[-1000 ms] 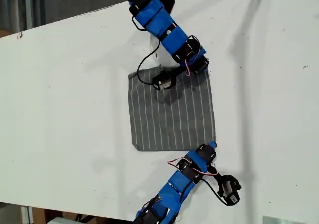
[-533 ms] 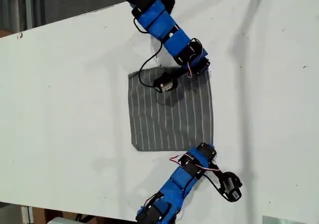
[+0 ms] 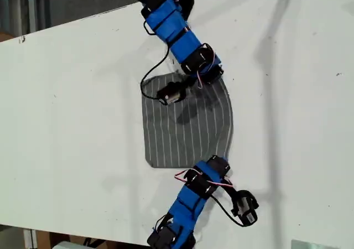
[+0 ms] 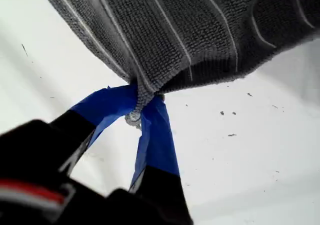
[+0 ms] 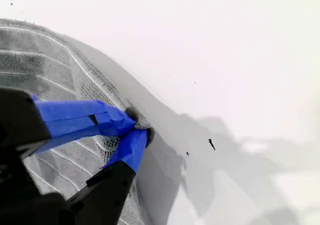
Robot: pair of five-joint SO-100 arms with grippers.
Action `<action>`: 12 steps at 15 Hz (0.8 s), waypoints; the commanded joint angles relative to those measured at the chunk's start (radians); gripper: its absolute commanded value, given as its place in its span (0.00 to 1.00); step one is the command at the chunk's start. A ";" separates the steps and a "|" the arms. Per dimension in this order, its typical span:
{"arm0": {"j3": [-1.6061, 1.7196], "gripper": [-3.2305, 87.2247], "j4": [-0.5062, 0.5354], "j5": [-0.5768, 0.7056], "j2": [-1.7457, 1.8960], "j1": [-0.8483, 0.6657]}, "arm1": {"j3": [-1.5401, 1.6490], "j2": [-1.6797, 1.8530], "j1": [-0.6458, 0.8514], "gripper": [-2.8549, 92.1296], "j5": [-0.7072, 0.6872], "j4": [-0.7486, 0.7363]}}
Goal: Grasp corners of a square towel and fold twice.
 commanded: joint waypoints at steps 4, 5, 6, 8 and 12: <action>0.040 0.03 0.097 0.115 0.299 -0.110 | 0.006 0.347 0.189 0.03 -0.198 0.009; 0.074 0.03 0.104 0.143 0.330 -0.158 | 0.041 0.396 0.236 0.03 -0.227 0.008; 0.107 0.03 0.114 0.169 0.359 -0.209 | 0.089 0.437 0.288 0.03 -0.250 0.008; 0.201 0.03 0.118 0.215 0.433 -0.307 | 0.206 0.532 0.397 0.03 -0.287 -0.006; 0.529 0.03 0.026 0.282 0.683 -0.506 | 0.434 0.738 0.620 0.03 -0.385 -0.032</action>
